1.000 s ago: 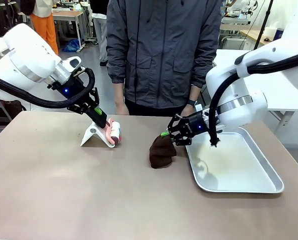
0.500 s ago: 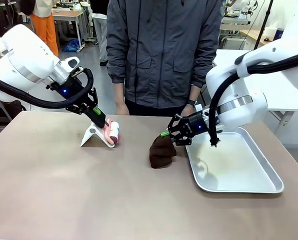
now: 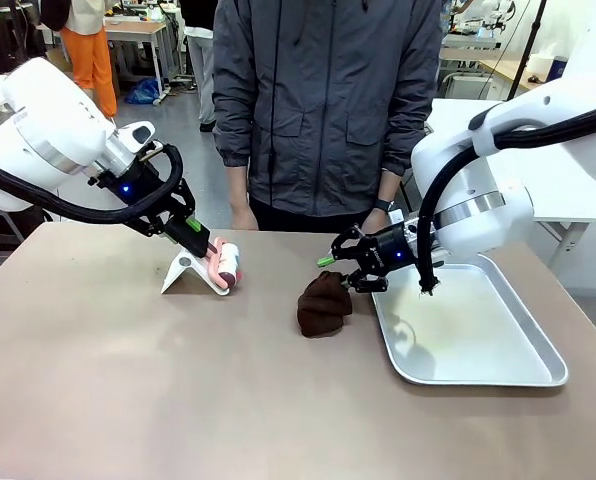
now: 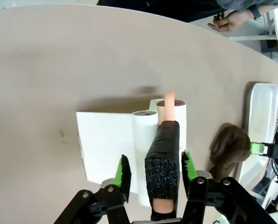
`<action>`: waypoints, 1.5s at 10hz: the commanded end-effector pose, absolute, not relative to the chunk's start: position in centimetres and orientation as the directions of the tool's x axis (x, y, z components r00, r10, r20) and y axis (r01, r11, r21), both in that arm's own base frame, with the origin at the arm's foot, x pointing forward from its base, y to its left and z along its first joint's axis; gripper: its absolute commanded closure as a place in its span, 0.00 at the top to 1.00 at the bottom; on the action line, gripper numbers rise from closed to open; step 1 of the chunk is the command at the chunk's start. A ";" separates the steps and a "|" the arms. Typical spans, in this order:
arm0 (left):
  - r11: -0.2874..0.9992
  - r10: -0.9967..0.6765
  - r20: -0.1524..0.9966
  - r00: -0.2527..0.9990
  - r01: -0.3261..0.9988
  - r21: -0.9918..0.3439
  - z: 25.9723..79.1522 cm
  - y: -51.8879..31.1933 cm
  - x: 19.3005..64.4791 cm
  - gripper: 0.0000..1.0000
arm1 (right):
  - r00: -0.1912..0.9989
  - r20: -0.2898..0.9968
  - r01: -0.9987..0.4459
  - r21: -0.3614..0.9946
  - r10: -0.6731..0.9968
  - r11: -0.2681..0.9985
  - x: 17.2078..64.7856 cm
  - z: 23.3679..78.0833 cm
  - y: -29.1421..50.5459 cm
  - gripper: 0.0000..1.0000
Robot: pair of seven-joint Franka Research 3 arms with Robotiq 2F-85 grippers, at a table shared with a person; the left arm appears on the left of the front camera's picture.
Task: Clean the surface of the table.
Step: Return the Lint Roller and towel to their original positions.
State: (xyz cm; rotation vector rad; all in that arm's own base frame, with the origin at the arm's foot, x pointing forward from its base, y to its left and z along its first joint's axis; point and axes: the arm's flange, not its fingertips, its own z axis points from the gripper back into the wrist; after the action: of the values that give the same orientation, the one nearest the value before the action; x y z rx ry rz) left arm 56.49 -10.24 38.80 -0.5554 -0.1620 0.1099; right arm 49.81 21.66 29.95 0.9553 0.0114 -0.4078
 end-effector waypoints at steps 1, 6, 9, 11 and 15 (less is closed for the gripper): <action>0.847 0.174 0.125 0.977 -0.084 -0.525 39.0 -10.3 56.3 1.00 | 0.921 -0.198 0.352 0.789 -0.334 0.503 49.9 30.2 21.5 1.00; 0.815 0.171 0.132 0.976 -0.065 -0.576 39.6 -9.7 55.6 1.00 | 0.929 -0.178 0.331 0.795 -0.326 0.509 49.6 30.6 21.0 1.00; 0.746 0.132 0.152 0.980 0.003 -0.666 40.7 -7.2 52.8 1.00 | 0.947 -0.133 0.278 0.794 -0.292 0.541 47.3 32.6 18.3 1.00; 0.626 0.146 0.190 0.971 0.058 -0.778 40.3 -2.7 48.7 1.00 | 0.965 -0.139 0.221 0.891 -0.224 0.398 43.4 35.3 13.7 1.00; 0.308 0.111 0.324 0.940 0.277 -0.910 36.7 3.4 40.0 1.00 | 0.996 -0.066 0.074 0.988 -0.058 0.133 33.9 38.0 7.1 1.00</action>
State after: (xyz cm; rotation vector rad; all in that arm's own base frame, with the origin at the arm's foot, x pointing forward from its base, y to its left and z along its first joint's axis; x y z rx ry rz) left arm 41.52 2.48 38.12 -1.1511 -0.3328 -0.0527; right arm 37.77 8.78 39.30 1.4139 0.0155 -0.1561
